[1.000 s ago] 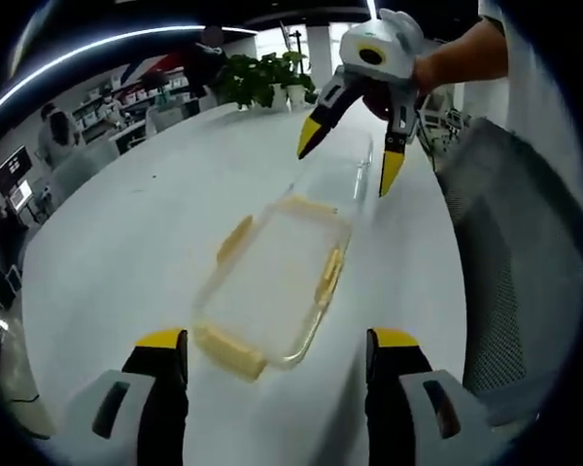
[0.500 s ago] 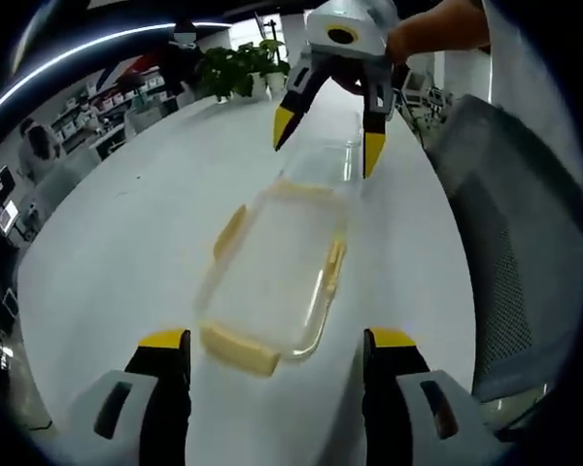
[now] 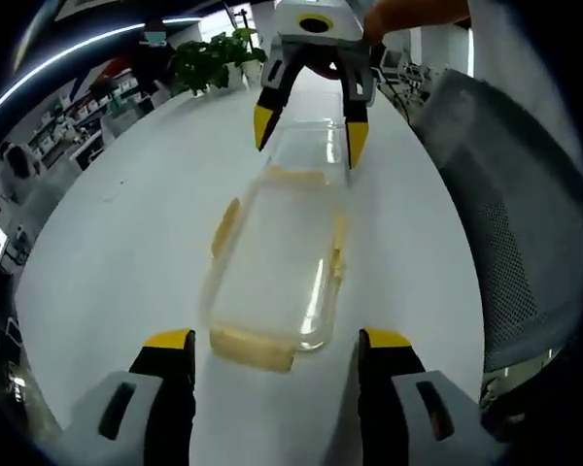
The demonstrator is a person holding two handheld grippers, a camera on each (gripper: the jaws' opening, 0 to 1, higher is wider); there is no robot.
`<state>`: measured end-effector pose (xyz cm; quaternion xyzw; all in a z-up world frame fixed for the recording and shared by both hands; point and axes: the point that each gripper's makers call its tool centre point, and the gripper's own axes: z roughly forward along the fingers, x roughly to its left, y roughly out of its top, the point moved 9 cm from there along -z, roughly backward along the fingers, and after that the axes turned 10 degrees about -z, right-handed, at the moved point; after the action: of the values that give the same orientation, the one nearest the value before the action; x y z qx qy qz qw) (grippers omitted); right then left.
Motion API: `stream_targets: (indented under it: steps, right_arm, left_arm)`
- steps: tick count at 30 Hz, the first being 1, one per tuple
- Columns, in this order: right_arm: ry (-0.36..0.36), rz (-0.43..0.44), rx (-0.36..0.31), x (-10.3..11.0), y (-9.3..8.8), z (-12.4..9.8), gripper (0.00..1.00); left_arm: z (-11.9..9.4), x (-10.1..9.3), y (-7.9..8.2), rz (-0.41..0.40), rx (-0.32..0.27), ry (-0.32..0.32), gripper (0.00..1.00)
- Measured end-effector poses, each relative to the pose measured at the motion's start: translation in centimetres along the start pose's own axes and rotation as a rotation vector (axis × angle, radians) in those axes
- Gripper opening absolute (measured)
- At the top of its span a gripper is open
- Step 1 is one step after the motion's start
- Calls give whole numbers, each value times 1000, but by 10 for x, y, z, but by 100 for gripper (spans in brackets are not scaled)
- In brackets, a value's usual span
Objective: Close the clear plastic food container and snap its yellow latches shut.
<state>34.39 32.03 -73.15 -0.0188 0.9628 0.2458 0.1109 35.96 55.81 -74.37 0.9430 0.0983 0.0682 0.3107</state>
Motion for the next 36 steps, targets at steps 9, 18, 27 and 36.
stream_targets:
  steps: [9,18,27,36]
  right_arm:
    - [54,8,30,-3,2,7,60]
    - [83,40,64,-9,1,14,59]
    - [127,34,90,-11,2,22,58]
    - [134,4,105,-13,-1,25,54]
  left_arm:
    - [2,7,0,68,45,-23,62]
    - [6,17,0,92,84,-53,58]
    - [13,24,-2,132,125,-98,53]
    - [16,27,-2,108,130,-147,46]
